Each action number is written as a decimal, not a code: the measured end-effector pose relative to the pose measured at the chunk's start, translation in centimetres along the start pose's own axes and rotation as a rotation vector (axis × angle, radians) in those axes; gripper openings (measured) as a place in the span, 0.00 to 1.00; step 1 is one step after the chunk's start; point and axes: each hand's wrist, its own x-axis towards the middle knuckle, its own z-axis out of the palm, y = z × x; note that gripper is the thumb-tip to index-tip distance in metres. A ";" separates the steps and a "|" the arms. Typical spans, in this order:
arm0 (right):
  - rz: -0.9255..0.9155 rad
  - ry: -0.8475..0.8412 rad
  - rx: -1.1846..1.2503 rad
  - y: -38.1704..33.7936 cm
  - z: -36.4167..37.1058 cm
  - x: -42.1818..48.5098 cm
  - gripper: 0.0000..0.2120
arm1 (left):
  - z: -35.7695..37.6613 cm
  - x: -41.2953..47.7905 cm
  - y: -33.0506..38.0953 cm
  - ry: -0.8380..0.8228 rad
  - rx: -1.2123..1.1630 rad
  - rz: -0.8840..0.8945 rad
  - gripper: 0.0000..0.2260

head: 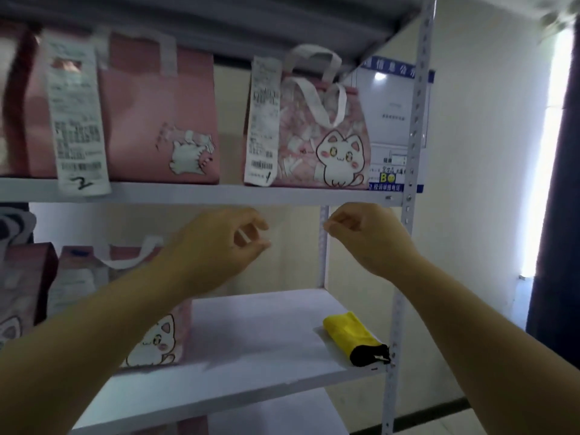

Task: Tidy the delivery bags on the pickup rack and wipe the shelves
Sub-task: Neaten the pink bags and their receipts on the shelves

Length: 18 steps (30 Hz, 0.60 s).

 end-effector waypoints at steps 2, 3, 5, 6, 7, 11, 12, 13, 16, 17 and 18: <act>0.006 0.029 -0.019 -0.7 -1.4 0.7 0.09 | -1.6 1.1 0.4 0.054 0.026 0.027 0.09; 0.013 0.040 -0.031 -0.8 -2.0 1.2 0.08 | -2.2 1.8 0.6 0.085 0.035 0.031 0.09; 0.034 0.058 -0.073 -0.9 -3.0 2.3 0.08 | -3.2 3.3 0.8 0.135 0.053 0.025 0.10; 0.045 0.070 -0.099 -0.8 -3.4 3.0 0.08 | -3.6 4.1 0.9 0.151 0.065 0.016 0.10; 0.057 0.083 -0.122 -0.5 -3.8 3.7 0.08 | -3.8 5.0 1.0 0.160 0.079 0.003 0.11; 0.111 0.135 -0.174 1.4 -4.7 6.9 0.12 | -3.6 8.5 1.1 0.175 0.157 -0.063 0.17; 0.118 0.146 -0.174 2.0 -4.8 7.7 0.14 | -3.4 9.4 1.2 0.173 0.174 -0.087 0.19; 0.126 0.155 -0.168 2.6 -4.8 8.5 0.17 | -3.0 10.2 1.3 0.167 0.191 -0.115 0.21; 0.159 0.144 -0.116 3.9 -4.7 10.5 0.26 | -1.6 12.4 1.6 0.169 0.228 -0.208 0.27; 0.166 0.128 -0.100 4.3 -4.6 11.1 0.29 | -1.2 13.1 1.6 0.179 0.234 -0.245 0.28; 0.172 0.112 -0.084 4.6 -4.5 11.7 0.30 | -0.7 13.7 1.5 0.186 0.241 -0.284 0.29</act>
